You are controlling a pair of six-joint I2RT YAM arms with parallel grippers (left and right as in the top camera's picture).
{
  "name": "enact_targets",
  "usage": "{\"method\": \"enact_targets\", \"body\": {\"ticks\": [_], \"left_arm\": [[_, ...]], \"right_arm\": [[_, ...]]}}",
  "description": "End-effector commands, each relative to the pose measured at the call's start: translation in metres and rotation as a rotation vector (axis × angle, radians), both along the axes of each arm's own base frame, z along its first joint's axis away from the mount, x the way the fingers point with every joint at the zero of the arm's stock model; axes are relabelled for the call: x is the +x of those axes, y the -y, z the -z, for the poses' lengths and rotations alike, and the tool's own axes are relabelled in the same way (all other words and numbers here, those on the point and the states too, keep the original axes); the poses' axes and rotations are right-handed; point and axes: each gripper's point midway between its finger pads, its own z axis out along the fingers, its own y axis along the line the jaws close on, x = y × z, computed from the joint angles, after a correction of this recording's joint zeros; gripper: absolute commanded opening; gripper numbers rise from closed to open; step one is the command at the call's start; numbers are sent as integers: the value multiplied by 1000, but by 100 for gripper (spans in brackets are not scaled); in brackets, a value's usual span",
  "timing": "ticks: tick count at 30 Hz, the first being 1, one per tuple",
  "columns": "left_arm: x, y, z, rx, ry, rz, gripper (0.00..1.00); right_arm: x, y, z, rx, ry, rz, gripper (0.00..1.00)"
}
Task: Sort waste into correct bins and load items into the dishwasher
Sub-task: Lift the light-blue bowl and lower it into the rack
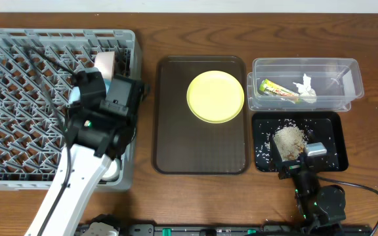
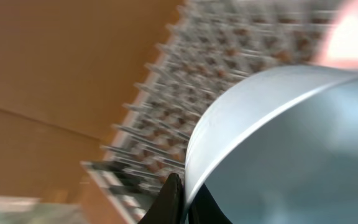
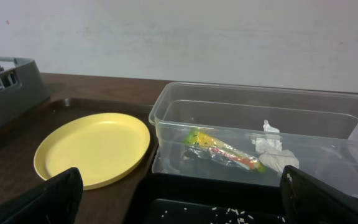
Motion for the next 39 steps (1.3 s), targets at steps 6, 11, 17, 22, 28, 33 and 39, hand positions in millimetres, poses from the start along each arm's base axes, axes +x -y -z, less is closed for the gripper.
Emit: {"method": "enact_targets", "body": {"ticks": [6, 11, 17, 22, 28, 33, 39], "left_arm": [[9, -37, 21, 288, -138, -159, 6], [16, -37, 55, 302, -233, -181, 6], [23, -33, 94, 288, -340, -182, 6], [23, -31, 110, 292, -401, -177, 6], [19, -22, 121, 225, -424, -163, 6], [16, -4, 131, 170, -459, -118, 6], [9, 5, 135, 151, -500, -97, 15]], "right_arm": [[0, 3, 0, 2, 1, 14, 99], [0, 3, 0, 3, 1, 14, 99], [0, 3, 0, 2, 1, 14, 99], [0, 3, 0, 2, 1, 14, 99], [0, 3, 0, 2, 1, 14, 99], [0, 3, 0, 2, 1, 14, 99], [0, 3, 0, 2, 1, 14, 99]]}}
